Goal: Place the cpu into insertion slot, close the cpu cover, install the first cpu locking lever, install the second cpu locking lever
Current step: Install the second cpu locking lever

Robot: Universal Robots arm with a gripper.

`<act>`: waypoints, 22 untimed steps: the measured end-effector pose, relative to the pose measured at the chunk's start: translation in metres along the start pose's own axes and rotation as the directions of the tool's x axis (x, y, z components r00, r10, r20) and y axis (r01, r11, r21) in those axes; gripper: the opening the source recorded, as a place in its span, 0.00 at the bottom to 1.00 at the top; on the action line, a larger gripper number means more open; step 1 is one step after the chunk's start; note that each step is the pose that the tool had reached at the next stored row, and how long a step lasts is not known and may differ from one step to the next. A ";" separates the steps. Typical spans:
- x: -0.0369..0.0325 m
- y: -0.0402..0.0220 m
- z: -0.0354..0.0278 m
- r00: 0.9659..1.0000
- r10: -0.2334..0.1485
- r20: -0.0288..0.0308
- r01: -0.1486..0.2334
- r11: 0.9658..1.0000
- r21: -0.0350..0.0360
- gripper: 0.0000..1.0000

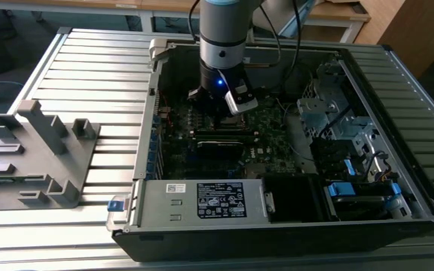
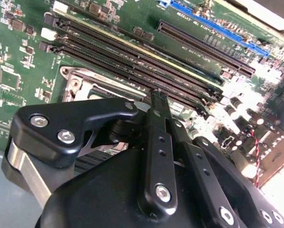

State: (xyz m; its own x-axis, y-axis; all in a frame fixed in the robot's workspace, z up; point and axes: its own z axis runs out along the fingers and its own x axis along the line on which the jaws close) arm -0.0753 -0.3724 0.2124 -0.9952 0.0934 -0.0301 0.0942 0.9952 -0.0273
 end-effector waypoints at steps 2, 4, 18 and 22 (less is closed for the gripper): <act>0.0003 0.0000 0.0018 1.000 0.000 0.000 0.000 1.000 0.000 0.11; 0.0010 0.0000 0.0040 1.000 0.000 0.000 0.000 1.000 0.000 0.11; 0.0090 -0.0006 0.0067 1.000 0.000 0.001 0.000 1.000 0.001 0.11; 0.0099 -0.0007 0.0077 1.000 0.000 0.001 0.000 1.000 -0.005 0.11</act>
State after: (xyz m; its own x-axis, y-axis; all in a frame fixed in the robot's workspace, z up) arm -0.0850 -0.3724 0.2044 -0.9951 0.0936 -0.0310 0.0943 0.9953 -0.0222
